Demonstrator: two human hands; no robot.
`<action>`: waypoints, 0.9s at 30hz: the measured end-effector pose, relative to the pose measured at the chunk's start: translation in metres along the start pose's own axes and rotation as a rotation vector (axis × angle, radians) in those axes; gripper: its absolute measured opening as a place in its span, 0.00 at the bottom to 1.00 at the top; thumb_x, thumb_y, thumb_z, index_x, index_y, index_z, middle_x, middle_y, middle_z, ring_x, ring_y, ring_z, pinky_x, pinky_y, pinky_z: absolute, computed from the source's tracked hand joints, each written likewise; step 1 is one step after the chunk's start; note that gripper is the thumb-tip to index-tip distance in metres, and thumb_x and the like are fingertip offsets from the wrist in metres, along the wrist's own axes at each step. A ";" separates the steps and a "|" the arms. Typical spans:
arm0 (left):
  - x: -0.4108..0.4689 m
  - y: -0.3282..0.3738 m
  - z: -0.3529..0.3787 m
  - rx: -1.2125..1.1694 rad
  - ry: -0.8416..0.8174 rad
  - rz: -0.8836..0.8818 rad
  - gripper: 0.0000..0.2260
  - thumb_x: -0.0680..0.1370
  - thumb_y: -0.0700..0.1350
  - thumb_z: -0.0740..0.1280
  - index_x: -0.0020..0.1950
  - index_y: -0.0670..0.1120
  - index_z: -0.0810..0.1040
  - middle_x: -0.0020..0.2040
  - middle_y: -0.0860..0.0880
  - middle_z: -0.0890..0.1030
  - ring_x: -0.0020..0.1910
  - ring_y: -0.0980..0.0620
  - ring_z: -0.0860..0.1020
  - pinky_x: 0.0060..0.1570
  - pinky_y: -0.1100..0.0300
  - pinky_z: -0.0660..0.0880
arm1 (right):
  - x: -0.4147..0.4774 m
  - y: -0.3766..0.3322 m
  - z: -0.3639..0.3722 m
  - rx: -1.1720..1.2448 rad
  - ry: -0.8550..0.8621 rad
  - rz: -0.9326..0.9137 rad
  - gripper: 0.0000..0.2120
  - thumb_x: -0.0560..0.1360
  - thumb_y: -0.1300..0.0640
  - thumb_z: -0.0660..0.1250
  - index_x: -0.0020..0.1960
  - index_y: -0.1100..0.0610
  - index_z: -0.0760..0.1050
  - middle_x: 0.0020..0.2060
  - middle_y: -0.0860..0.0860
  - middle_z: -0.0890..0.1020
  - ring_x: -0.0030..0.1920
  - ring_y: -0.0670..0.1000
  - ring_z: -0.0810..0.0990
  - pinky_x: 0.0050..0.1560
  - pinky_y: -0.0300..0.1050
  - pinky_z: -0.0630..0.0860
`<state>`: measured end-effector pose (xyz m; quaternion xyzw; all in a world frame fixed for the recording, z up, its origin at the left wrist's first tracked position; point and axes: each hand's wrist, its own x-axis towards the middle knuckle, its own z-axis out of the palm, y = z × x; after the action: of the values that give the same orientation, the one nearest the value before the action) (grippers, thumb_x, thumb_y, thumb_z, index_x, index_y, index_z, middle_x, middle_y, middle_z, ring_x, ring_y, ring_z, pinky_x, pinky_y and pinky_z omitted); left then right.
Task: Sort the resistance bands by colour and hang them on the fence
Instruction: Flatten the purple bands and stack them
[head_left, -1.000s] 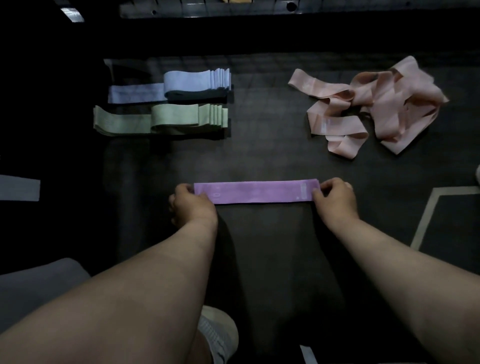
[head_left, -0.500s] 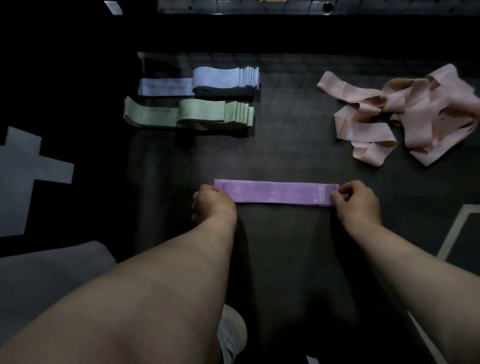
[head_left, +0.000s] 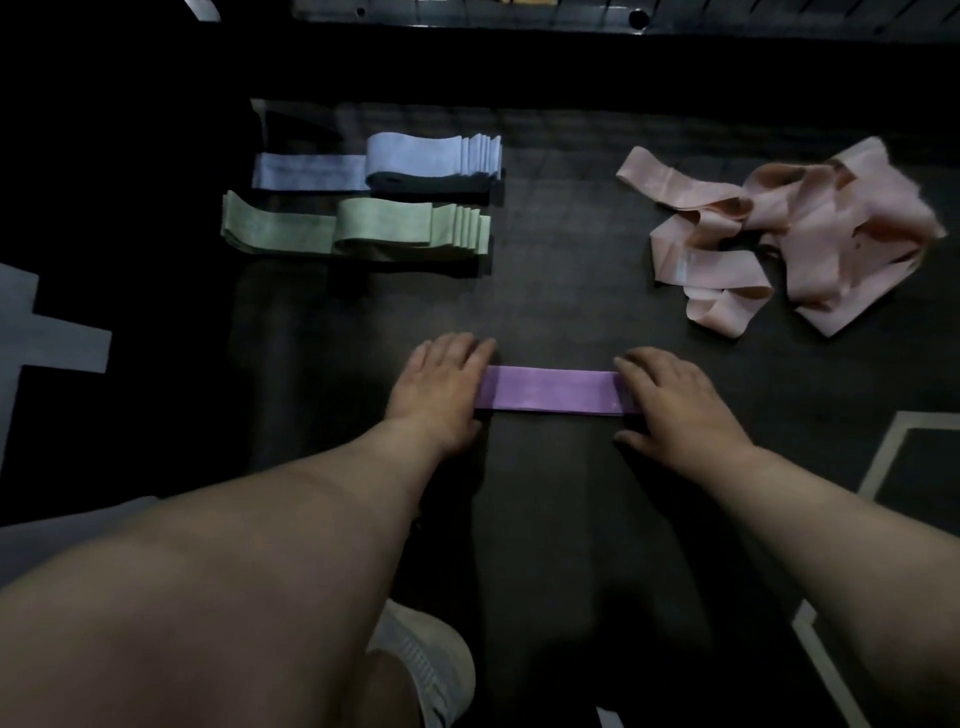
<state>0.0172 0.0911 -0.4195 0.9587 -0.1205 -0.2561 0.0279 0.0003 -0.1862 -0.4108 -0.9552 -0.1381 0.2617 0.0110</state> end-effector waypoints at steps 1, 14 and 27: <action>0.003 -0.002 0.000 0.052 -0.014 0.054 0.39 0.72 0.54 0.72 0.78 0.51 0.56 0.76 0.47 0.60 0.75 0.46 0.60 0.74 0.52 0.56 | 0.003 0.000 -0.003 0.000 -0.044 -0.008 0.42 0.70 0.46 0.75 0.78 0.55 0.60 0.74 0.55 0.63 0.74 0.56 0.62 0.74 0.49 0.58; 0.006 -0.010 -0.001 0.081 -0.030 0.003 0.23 0.75 0.54 0.67 0.68 0.52 0.69 0.65 0.46 0.69 0.67 0.45 0.68 0.66 0.49 0.63 | 0.012 0.000 -0.007 0.093 -0.114 0.030 0.29 0.75 0.48 0.69 0.73 0.52 0.65 0.68 0.54 0.65 0.69 0.56 0.66 0.69 0.50 0.66; 0.009 -0.019 0.029 -0.924 0.130 -0.943 0.16 0.72 0.42 0.71 0.59 0.39 0.81 0.57 0.36 0.81 0.56 0.37 0.80 0.58 0.50 0.77 | 0.015 -0.014 0.021 0.870 0.098 0.809 0.18 0.74 0.56 0.72 0.61 0.59 0.73 0.61 0.58 0.75 0.59 0.59 0.78 0.63 0.51 0.74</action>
<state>0.0142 0.1075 -0.4511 0.8117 0.4360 -0.2076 0.3285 -0.0013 -0.1699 -0.4348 -0.8506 0.3575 0.2334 0.3069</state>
